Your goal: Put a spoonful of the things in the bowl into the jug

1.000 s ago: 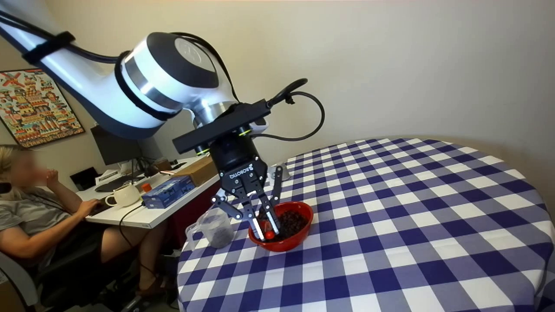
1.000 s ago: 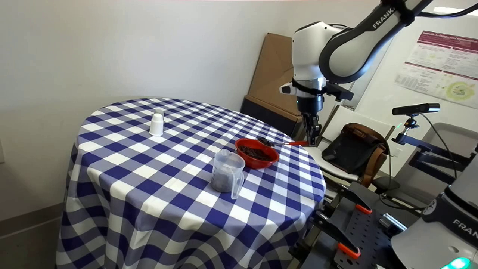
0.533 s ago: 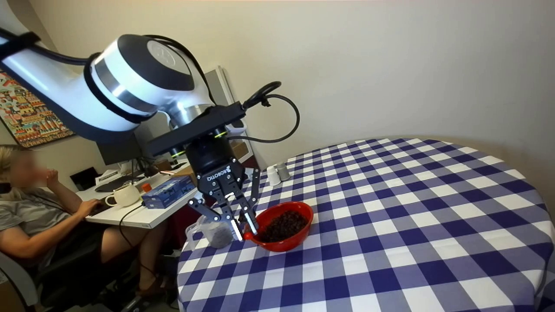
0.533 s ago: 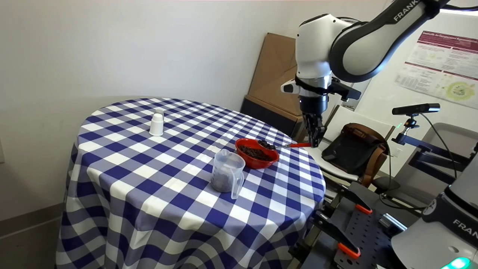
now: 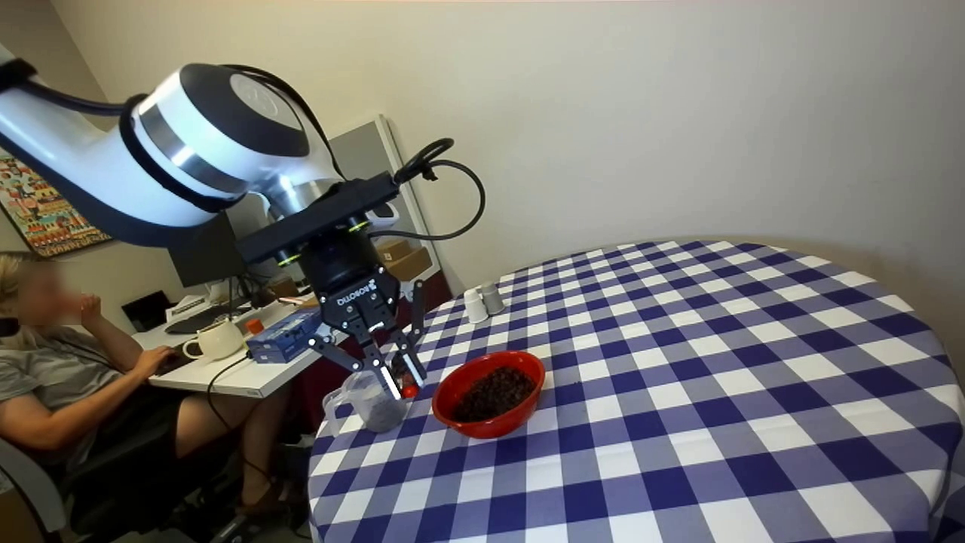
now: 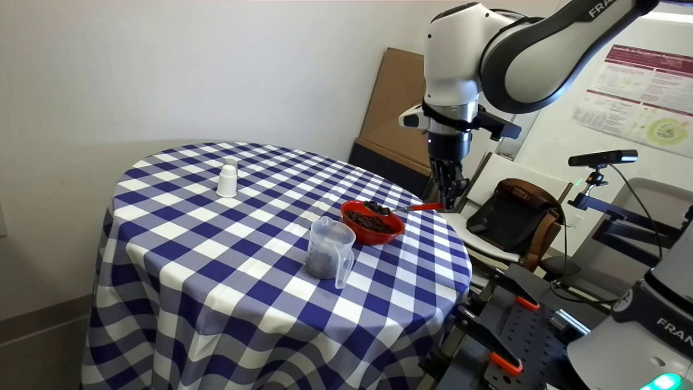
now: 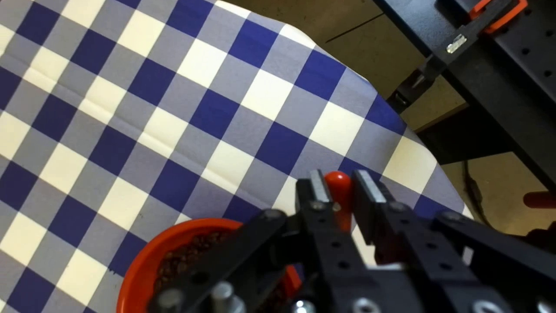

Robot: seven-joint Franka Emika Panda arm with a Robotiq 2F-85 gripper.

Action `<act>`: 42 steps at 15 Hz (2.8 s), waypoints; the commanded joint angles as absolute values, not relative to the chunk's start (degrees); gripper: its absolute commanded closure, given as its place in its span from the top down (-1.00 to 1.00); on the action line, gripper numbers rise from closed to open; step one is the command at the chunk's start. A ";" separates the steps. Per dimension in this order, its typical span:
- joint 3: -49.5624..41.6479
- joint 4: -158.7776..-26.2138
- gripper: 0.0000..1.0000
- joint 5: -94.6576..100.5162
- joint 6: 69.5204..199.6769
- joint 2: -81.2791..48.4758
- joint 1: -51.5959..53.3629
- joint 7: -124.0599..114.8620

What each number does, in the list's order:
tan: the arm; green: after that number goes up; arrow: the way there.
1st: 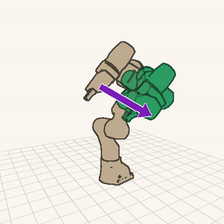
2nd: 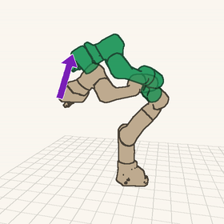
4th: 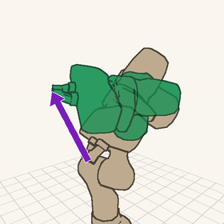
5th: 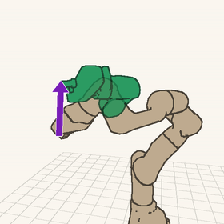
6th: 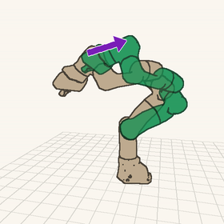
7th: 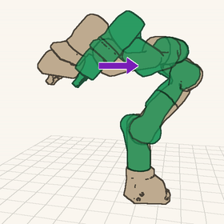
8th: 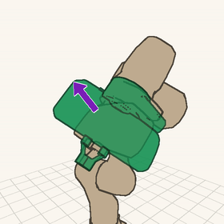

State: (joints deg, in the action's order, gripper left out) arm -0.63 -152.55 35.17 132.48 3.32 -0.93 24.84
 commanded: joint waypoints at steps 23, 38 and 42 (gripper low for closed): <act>5.65 -151.49 -0.90 34.07 131.84 2.18 5.34 19.62; 7.05 -148.52 -0.90 36.25 132.06 -3.48 6.75 13.99; 6.90 -147.94 -0.90 38.98 132.58 -4.16 6.77 12.21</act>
State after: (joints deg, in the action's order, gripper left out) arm 7.05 -148.98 36.46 132.47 -3.27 6.33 14.56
